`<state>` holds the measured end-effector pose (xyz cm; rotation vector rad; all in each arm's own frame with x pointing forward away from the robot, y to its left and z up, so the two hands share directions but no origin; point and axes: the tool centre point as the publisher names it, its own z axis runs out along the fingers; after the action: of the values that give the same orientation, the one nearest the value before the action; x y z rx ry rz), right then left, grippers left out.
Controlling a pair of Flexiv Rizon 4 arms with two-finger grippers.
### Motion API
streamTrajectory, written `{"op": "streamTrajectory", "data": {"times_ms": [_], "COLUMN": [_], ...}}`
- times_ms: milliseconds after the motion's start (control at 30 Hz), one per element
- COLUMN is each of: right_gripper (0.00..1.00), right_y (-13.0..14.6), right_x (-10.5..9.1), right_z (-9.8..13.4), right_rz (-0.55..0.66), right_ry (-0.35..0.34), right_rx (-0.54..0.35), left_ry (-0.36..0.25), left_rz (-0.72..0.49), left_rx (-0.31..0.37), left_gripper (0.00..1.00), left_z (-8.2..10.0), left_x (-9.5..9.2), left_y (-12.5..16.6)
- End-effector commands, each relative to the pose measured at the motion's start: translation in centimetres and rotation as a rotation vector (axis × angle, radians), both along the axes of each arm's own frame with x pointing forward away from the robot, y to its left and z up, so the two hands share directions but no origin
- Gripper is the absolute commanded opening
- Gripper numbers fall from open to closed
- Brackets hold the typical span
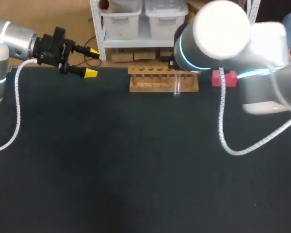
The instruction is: Grasp the test tube, adjust it, and insert it.
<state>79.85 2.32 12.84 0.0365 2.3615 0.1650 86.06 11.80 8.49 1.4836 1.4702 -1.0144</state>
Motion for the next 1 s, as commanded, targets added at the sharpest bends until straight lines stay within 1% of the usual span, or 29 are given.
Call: {"op": "streamTrajectory", "data": {"times_ms": [33,167,233,300,467,667,867,1000], "right_gripper": [0.0,0.0,0.0,0.0,0.0,0.0,0.0,0.0], "right_y": [-0.7,-0.4,-0.2,0.1,0.5,0.5,-0.3,-0.7], "right_x": [-0.2,0.8,1.2,1.6,2.9,4.5,5.9,6.5], "right_z": [1.3,2.9,3.6,4.2,4.8,5.2,5.1,5.0], "right_rz": [-0.016,-0.029,-0.041,-0.049,-0.052,-0.065,-0.08,-0.087], "right_ry": [-0.311,-0.424,-0.493,-0.549,-0.658,-0.736,-0.779,-0.814], "right_rx": [0.032,0.039,0.009,0.01,0.035,0.074,0.066,0.058], "left_ry": [0.0,0.0,0.0,0.0,0.0,0.0,0.0,0.0], "left_rz": [-0.001,-0.001,-0.001,-0.001,-0.001,-0.001,-0.001,-0.001], "left_rx": [0.001,0.001,0.001,0.001,0.001,0.001,0.001,0.001], "left_gripper": [1.0,1.0,1.0,1.0,1.0,1.0,1.0,1.0], "left_z": [0.0,0.0,0.0,0.0,0.0,0.0,0.0,0.0], "left_x": [0.1,0.1,0.1,0.1,0.1,0.1,0.1,0.1], "left_y": [0.0,0.0,0.0,0.0,0.0,0.0,0.0,0.0]}}
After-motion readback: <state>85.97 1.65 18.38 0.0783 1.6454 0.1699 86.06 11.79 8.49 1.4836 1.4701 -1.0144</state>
